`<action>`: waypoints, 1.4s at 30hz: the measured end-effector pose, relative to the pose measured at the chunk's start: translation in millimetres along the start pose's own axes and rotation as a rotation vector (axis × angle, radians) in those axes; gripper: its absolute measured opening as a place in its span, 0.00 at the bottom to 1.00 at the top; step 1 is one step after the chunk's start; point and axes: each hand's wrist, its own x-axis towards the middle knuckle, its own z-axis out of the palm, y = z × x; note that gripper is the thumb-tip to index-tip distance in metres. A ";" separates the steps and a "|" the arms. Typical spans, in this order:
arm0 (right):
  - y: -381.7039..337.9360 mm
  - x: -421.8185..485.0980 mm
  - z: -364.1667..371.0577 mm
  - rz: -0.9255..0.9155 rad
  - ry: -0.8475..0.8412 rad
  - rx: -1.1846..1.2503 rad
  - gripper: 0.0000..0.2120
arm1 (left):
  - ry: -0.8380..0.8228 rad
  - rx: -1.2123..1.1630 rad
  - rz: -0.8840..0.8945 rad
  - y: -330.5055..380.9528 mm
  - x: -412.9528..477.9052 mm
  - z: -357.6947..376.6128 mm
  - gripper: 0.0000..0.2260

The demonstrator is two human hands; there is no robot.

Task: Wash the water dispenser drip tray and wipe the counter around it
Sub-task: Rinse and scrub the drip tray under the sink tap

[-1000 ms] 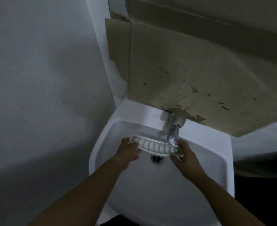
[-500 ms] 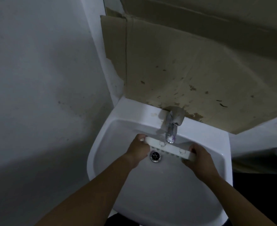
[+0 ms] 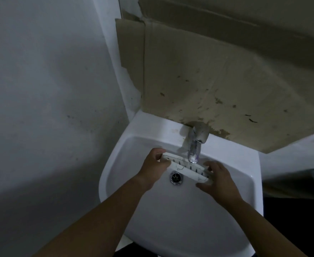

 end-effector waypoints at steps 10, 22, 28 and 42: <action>-16.5 3.6 2.1 -0.117 0.041 -0.086 0.33 | -0.006 -0.221 -0.220 0.0 -6.8 -8.2 0.12; -68.7 -9.0 -40.4 -0.241 0.257 -0.014 0.46 | 0.002 -0.237 -0.170 8.6 -12.9 -23.9 0.14; -90.9 -5.8 -50.8 -0.411 0.241 -0.127 0.37 | 0.020 -0.227 -0.145 12.3 -19.5 -26.6 0.14; -86.7 -23.1 -43.7 -0.399 0.093 -0.296 0.45 | 0.070 -0.216 -0.098 22.1 -45.7 -61.4 0.14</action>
